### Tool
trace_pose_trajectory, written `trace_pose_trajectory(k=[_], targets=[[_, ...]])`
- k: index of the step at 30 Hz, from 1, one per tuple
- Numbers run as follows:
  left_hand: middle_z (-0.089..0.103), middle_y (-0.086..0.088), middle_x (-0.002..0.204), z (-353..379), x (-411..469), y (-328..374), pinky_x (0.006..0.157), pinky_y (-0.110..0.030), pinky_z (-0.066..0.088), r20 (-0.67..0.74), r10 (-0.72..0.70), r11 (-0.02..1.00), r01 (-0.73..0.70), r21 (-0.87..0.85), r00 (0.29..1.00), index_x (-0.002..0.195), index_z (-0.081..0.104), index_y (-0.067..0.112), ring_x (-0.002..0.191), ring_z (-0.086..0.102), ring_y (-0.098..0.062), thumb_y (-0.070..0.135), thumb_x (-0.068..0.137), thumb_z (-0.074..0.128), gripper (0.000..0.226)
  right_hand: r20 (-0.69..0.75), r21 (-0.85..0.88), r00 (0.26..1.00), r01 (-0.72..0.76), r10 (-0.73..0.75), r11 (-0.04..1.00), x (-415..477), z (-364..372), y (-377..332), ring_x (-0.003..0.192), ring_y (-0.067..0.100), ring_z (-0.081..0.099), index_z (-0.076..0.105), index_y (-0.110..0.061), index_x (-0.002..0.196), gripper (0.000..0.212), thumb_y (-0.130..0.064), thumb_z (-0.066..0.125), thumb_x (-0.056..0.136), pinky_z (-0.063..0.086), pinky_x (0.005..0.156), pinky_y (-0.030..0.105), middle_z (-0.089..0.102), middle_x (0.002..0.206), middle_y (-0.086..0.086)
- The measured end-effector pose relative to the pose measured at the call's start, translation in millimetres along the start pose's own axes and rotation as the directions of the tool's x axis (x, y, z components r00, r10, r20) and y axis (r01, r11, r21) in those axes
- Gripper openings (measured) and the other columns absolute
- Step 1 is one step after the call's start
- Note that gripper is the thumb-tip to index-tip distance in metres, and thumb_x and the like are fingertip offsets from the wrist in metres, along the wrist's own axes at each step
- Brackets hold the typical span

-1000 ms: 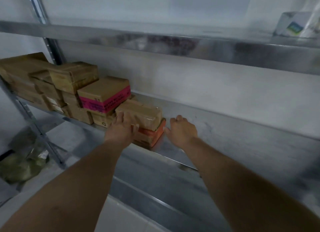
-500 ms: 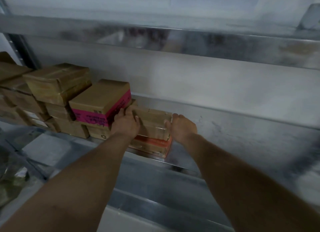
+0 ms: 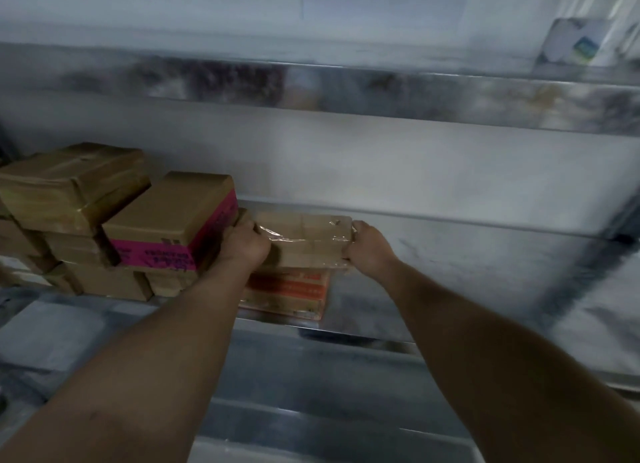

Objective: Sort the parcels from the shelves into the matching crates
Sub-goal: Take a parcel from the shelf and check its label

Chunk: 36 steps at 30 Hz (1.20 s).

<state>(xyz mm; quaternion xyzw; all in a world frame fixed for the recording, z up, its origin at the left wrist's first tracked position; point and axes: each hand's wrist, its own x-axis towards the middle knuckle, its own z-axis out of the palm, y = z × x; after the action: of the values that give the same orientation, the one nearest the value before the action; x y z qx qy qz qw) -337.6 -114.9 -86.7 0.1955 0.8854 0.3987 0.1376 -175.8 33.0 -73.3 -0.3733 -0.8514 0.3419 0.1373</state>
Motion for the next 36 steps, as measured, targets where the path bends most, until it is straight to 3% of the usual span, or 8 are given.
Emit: trace_pose_trajectory(k=[3,6,12,18,22,27,31,36], targets=[[0.064,-0.002,0.102,-2.4,-16.7,11.1,0.089,-0.042,0.053,0.013,0.006,0.99,-0.004,-0.139,1.0,0.096,0.055,0.032,0.095,0.062,-0.026,0.014,0.074,0.062,0.03,-0.039,0.235,0.998,-0.046,0.056,0.971,-4.0,-1.3,8.0,0.095,0.029,0.065,0.057,-0.01,0.118,0.049,-0.008,0.068,0.07,0.056,0.079,0.042,0.066,0.107,0.012],[0.059,0.001,0.094,0.2,-33.2,25.1,0.09,-0.043,0.051,0.032,-0.02,0.967,0.028,-0.252,0.999,0.094,0.049,0.029,0.093,0.058,-0.024,0.032,0.082,0.065,0.02,-0.093,0.361,0.987,-0.089,0.131,0.928,-4.8,-3.8,15.1,0.091,0.025,0.065,0.057,-0.008,0.108,0.053,-0.043,0.067,0.069,0.056,0.081,0.045,0.064,0.096,0.005],[0.054,-0.007,0.116,20.3,-42.9,37.5,0.095,-0.049,0.048,0.077,-0.034,0.924,0.061,-0.378,0.996,0.1,0.042,0.027,0.108,0.055,-0.032,0.079,0.065,0.044,0.063,-0.257,0.307,0.939,-0.144,0.227,0.941,-18.8,-27.1,25.2,0.078,0.026,0.058,0.058,-0.005,0.095,0.046,-0.049,0.046,0.088,0.041,0.067,0.029,0.058,0.084,0.008],[0.062,-0.008,0.102,50.6,-67.1,61.7,0.091,-0.045,0.05,0.052,0.051,0.945,-0.031,-0.326,0.997,0.091,0.05,0.022,0.095,0.059,-0.029,0.037,0.088,0.055,0.016,-0.317,0.297,0.911,-0.17,0.265,0.94,-39.4,-67.7,61.0,0.073,0.023,0.057,0.052,-0.015,0.096,0.01,-0.024,0.05,0.092,0.042,0.06,0.026,0.056,0.084,0.006],[0.051,-0.005,0.135,77.5,-92.4,89.5,0.101,-0.035,0.042,0.122,0.167,0.954,-0.129,-0.27,0.978,0.141,0.039,0.029,0.121,0.052,-0.029,0.024,0.093,0.054,0.051,-0.296,0.356,0.907,-0.185,0.298,0.916,-68.0,-103.4,90.3,0.095,0.029,0.065,0.04,-0.017,0.138,0.05,-0.016,0.055,0.09,0.055,0.083,0.039,0.062,0.118,0.012],[0.041,-0.005,0.147,120.4,-133.1,120.7,0.092,-0.041,0.052,0.292,0.285,0.955,-0.245,-0.168,0.913,0.146,0.033,0.039,0.109,0.055,-0.028,0.01,0.094,0.044,0.059,-0.243,0.358,0.926,-0.19,0.287,0.914,-111.7,-152.7,138.5,0.104,0.029,0.063,0.027,-0.026,0.15,0.069,-0.007,0.053,0.089,0.054,0.089,0.043,0.057,0.125,0.007],[0.055,-0.01,0.123,159.9,-177.1,151.1,0.082,-0.042,0.054,0.338,0.314,0.948,-0.275,-0.16,0.887,0.126,0.048,0.028,0.095,0.057,-0.028,0.014,0.093,0.046,0.035,-0.265,0.42,0.911,-0.184,0.315,0.888,-150.2,-190.2,180.0,0.082,0.027,0.064,0.065,-0.025,0.102,0.039,0.005,0.05,0.082,0.054,0.082,0.047,0.066,0.104,0.013],[0.061,-0.007,0.104,208.0,-233.6,184.9,0.088,-0.043,0.052,0.31,0.297,0.947,-0.237,-0.215,0.903,0.093,0.048,0.022,0.095,0.058,-0.028,0.033,0.091,0.052,0.012,-0.334,0.48,0.864,-0.188,0.377,0.857,-202.3,-234.1,223.4,0.076,0.029,0.062,0.057,-0.014,0.07,0.016,-0.006,0.054,0.083,0.053,0.081,0.049,0.068,0.08,0.016]])
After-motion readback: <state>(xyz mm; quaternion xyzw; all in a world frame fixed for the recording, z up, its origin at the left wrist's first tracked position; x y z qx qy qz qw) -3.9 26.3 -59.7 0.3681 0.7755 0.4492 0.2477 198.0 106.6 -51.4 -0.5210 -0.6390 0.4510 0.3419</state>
